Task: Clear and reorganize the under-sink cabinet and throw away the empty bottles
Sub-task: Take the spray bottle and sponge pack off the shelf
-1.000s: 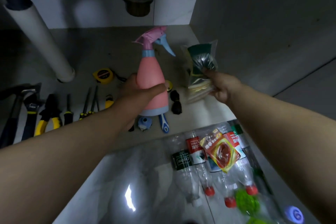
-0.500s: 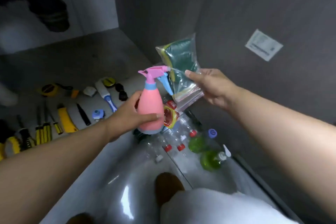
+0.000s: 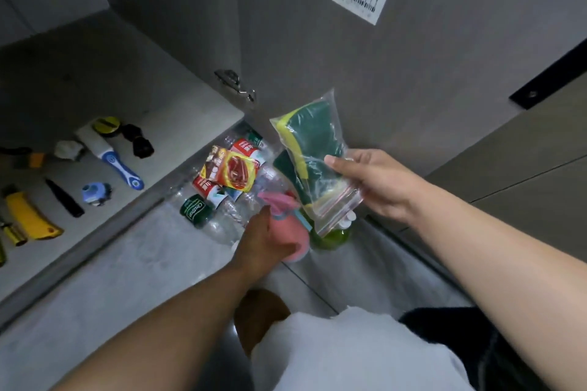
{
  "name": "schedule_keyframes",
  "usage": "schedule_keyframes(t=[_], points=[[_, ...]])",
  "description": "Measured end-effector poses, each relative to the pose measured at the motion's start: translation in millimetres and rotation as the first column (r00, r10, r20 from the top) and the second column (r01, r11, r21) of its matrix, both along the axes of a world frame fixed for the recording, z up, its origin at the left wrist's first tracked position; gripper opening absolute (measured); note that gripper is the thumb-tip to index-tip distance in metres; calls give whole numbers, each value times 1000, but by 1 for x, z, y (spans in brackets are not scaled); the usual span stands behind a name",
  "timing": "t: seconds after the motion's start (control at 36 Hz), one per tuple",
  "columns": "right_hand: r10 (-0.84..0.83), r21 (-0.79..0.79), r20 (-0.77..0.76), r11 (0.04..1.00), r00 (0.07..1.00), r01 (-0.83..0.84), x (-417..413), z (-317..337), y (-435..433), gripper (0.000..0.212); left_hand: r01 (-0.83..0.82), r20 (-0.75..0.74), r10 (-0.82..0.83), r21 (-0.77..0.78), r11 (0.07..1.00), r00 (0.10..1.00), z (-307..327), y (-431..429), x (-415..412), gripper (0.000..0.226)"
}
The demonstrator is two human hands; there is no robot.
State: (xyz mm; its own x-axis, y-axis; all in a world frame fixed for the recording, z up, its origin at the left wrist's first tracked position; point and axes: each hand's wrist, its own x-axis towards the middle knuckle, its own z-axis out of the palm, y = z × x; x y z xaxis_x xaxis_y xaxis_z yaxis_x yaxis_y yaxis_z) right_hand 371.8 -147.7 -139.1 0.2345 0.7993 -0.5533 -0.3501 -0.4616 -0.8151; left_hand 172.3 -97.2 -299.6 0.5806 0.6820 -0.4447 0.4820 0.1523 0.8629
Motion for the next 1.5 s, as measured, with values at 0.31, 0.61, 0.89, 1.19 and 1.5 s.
schedule_keyframes(t=[0.31, 0.61, 0.89, 1.19, 1.5], points=[[52, 42, 51, 998, 997, -54, 2, -3, 16, 17, -26, 33, 19, 219, 975, 999, -17, -24, 21, 41], [-2, 57, -12, 998, 1000, 2, -2, 5, 13, 50, 143, -150, -109, 244, 959, 983, -7, -19, 15, 55], [2, 43, -37, 999, 999, 0, -6, 4, 2, 49, 110, -156, -81, 191, 975, 984, 11, -2, -6, 53], [31, 59, -90, 998, 995, -26, -55, 6, 0, 39, -31, 382, 399, -689, 724, 834, 105, 43, -43, 89], [227, 104, 247, 960, 942, -258, -97, 36, 1, 31, -176, 451, 355, -390, 904, 819, 184, 24, -62, 48]])
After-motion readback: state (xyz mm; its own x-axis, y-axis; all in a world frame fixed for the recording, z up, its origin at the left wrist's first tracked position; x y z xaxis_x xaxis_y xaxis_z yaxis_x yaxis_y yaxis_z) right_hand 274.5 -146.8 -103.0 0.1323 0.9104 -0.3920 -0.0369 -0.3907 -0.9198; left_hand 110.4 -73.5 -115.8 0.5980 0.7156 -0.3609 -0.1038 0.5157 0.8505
